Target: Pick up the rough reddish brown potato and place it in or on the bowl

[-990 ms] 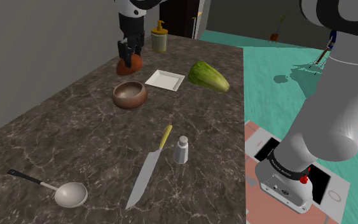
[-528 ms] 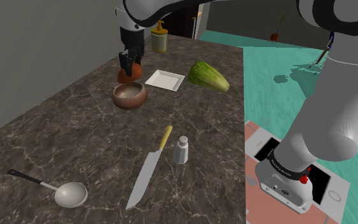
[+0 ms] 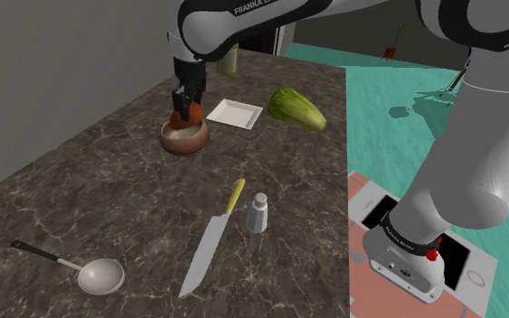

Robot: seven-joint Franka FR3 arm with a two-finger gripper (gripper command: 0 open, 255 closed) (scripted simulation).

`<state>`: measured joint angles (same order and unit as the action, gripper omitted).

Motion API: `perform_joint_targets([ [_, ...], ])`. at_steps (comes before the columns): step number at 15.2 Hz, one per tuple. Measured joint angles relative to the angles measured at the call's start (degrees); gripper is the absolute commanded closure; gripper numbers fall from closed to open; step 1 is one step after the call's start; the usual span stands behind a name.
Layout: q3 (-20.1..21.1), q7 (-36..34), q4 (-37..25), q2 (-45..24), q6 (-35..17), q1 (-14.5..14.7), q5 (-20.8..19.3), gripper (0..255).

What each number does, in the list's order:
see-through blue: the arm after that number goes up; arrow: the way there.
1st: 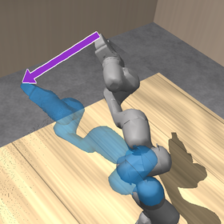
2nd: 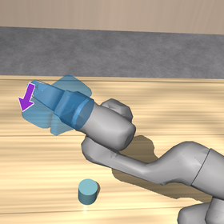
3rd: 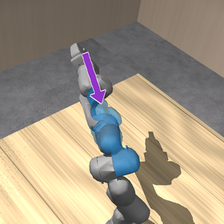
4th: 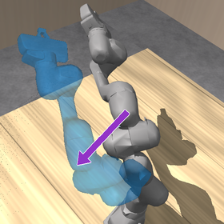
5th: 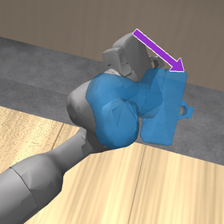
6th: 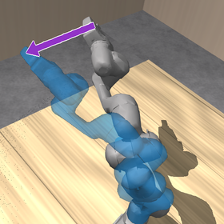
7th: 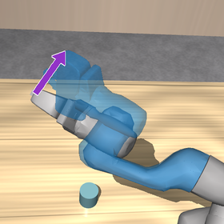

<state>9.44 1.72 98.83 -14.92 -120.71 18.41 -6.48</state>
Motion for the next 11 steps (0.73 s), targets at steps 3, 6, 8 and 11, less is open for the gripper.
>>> perform_joint_targets([
  [3,0.0,0.0,0.2,0.0,-0.3,0.0,0.0,255],
  [6,0.0,0.0,0.3,0.0,-0.3,0.0,0.0,0],
  [8,0.0,0.0,0.3,0.0,-0.3,0.0,0.0,0],
  [11,0.0,0.0,0.3,0.0,-0.3,0.0,0.0,0],
])
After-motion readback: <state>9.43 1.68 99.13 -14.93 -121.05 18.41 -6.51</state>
